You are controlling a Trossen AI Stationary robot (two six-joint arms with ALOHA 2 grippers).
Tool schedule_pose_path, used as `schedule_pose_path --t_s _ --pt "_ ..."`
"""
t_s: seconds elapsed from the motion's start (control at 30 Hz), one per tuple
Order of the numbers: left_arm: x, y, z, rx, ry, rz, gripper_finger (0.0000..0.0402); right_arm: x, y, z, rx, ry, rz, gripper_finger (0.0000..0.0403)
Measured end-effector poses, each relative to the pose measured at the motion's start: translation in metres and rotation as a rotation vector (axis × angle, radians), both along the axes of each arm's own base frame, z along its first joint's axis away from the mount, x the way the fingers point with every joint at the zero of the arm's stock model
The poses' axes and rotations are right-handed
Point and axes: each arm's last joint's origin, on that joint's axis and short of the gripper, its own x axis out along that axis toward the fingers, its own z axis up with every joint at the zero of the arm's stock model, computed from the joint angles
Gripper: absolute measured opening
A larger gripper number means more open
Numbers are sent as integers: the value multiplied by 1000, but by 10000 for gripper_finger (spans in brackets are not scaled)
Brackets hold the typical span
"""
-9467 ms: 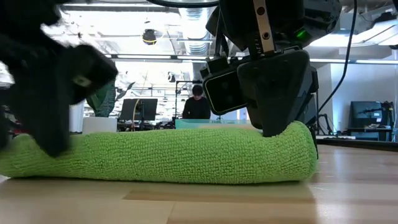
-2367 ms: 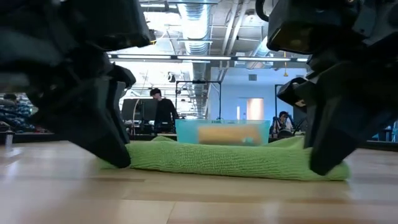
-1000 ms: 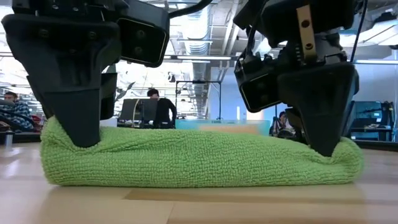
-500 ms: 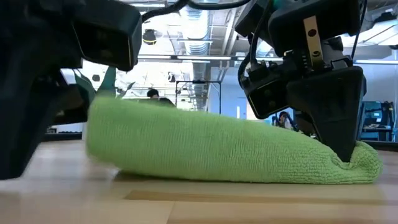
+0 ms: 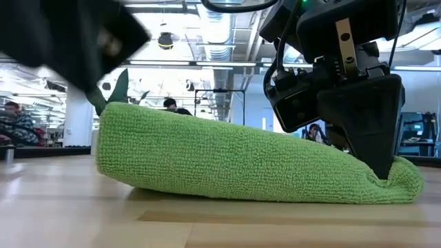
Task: Roll microfiber towels into tight, uniform cylinder then place into a basket
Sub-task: Roll the green towel
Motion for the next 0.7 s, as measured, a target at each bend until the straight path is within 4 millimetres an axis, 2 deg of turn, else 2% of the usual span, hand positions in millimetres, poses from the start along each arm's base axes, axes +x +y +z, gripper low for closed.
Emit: schedule_pose_path --t_s 0.07,0.17,0.37,0.47,0.7 --pt "2 -6 5 31 -103 -23 94 0 0 0 1 -1 1 16" --pt "8 -4 6 41 -139 -30 94 0 0 0 3 -2 2 19" --pt "19 17 -10 53 -54 -10 94 0 0 0 2 -7 8 18" --pt "24 25 -10 52 -44 26 94 0 0 0 1 -11 16 16" --pt "22 34 -22 72 53 147 94 -1 0 0 -4 -1 18 19"
